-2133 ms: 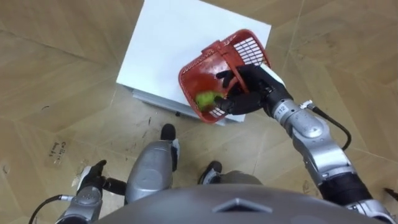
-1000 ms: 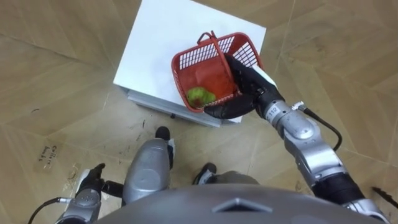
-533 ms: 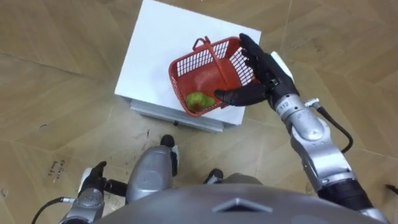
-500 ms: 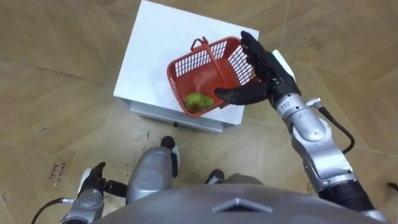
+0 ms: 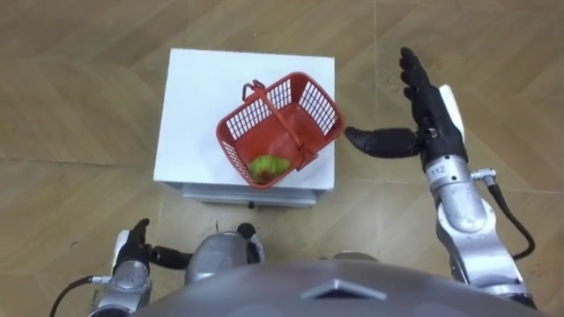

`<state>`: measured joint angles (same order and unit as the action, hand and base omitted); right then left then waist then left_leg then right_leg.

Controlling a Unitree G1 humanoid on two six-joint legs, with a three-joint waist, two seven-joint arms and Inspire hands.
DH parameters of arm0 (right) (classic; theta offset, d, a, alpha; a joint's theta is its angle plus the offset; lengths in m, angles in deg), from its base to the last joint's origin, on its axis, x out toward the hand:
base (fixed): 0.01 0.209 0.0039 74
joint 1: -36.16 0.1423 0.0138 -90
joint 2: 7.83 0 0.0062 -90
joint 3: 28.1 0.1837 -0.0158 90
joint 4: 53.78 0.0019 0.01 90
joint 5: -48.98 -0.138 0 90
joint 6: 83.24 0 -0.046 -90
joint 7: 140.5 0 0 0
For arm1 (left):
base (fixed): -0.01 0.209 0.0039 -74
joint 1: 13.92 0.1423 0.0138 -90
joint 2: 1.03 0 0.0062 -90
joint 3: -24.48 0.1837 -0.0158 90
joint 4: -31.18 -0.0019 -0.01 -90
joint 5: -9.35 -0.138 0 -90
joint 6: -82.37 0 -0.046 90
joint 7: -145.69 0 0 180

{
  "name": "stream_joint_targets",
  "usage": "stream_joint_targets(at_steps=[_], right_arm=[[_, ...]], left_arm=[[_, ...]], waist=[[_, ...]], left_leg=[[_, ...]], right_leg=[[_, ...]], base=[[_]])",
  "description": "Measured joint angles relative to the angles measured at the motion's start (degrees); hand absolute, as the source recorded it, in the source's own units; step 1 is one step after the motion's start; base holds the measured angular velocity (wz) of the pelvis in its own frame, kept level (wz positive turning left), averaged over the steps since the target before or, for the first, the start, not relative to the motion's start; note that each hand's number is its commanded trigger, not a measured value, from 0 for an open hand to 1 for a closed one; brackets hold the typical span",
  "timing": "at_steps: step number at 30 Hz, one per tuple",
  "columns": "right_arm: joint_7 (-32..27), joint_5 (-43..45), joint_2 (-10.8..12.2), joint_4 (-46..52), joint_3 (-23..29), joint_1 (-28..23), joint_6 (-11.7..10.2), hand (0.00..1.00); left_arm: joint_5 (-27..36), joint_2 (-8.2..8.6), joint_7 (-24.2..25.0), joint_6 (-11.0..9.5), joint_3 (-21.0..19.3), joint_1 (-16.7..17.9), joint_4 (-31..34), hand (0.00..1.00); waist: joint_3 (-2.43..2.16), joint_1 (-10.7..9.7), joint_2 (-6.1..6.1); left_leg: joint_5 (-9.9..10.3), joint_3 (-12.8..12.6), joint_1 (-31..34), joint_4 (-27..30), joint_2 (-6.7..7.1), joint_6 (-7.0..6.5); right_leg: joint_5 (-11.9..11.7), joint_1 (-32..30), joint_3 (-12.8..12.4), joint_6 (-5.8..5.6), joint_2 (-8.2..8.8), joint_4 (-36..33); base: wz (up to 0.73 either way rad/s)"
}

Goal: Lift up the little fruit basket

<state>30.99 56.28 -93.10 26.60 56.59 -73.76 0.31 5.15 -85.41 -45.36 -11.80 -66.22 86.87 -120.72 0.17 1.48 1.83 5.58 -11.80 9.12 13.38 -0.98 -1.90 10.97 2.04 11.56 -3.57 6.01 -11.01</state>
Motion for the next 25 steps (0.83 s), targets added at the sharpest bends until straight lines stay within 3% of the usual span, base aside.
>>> stream_joint_targets(at_steps=[5, 11, 14, 15, 21, 25], right_arm=[[-3.2, 2.3, 0.0, -12.1, 2.3, -2.4, -0.1, 0.0], [-5.9, 2.3, 0.0, -31.4, 5.0, -1.4, 0.0, 0.0], [-6.8, 2.8, 0.0, -39.2, 5.4, -1.3, 0.2, 0.0], [-6.8, 3.4, 0.0, -41.8, 5.4, -1.3, 0.5, 0.0], [-3.1, 5.0, 0.4, -52.0, 5.3, 0.6, 5.4, 0.0], [1.0, 4.5, 0.6, -56.3, 4.9, 2.3, 9.0, 0.0]], left_arm=[[-0.1, 0.68, -0.9, -0.2, -1.2, 2.4, 0.5, 0.0], [-2.8, 0.71, -2.1, 0.1, -4.1, 3.5, 0.0, 0.0], [-3.5, 0.73, -2.2, 0.6, -4.2, 3.5, -0.2, 0.0], [-4.3, 0.75, -2.2, 1.0, -4.2, 3.7, -0.7, 0.0], [-8.0, 1.95, -2.0, 4.7, -4.2, 5.0, -0.8, 0.0], [-10.3, 2.59, -1.0, 7.2, -4.3, 5.0, -0.6, 0.0]], waist=[[-0.41, -1.4, -0.57], [-0.24, -1.6, 0.45], [-0.39, -1.3, 0.33], [-0.23, -1.2, 0.33], [0.06, -1.3, -0.13], [-0.16, -1.4, 0.45]], left_leg=[[0.1, 0.0, -1.8, -1.0, 0.56, 0.3], [0.4, 0.0, -3.4, -1.7, 0.97, 0.51], [0.6, 0.1, -3.6, -1.6, 0.95, 0.57], [0.8, 0.1, -3.8, -1.6, 0.94, 0.58], [1.5, 0.2, -6.4, -1.5, 0.89, 0.66], [1.7, 1.2, -6.9, -1.1, 1.4, 0.89]], right_leg=[[0.3, 2.1, 0.3, -0.49, 0.26, 1.4], [0.4, 4.0, 0.5, -0.64, 0.48, 2.4], [0.5, 4.2, 1.2, -0.72, 0.49, 2.4], [0.5, 4.4, 1.4, -0.72, 0.51, 2.3], [0.5, 6.9, 2.0, -0.72, 0.58, 2.3], [1.2, 8.1, 3.3, -0.92, 0.91, 2.2]], base=[[0.01], [0.0], [0.0], [0.0], [-0.01], [0.15]])
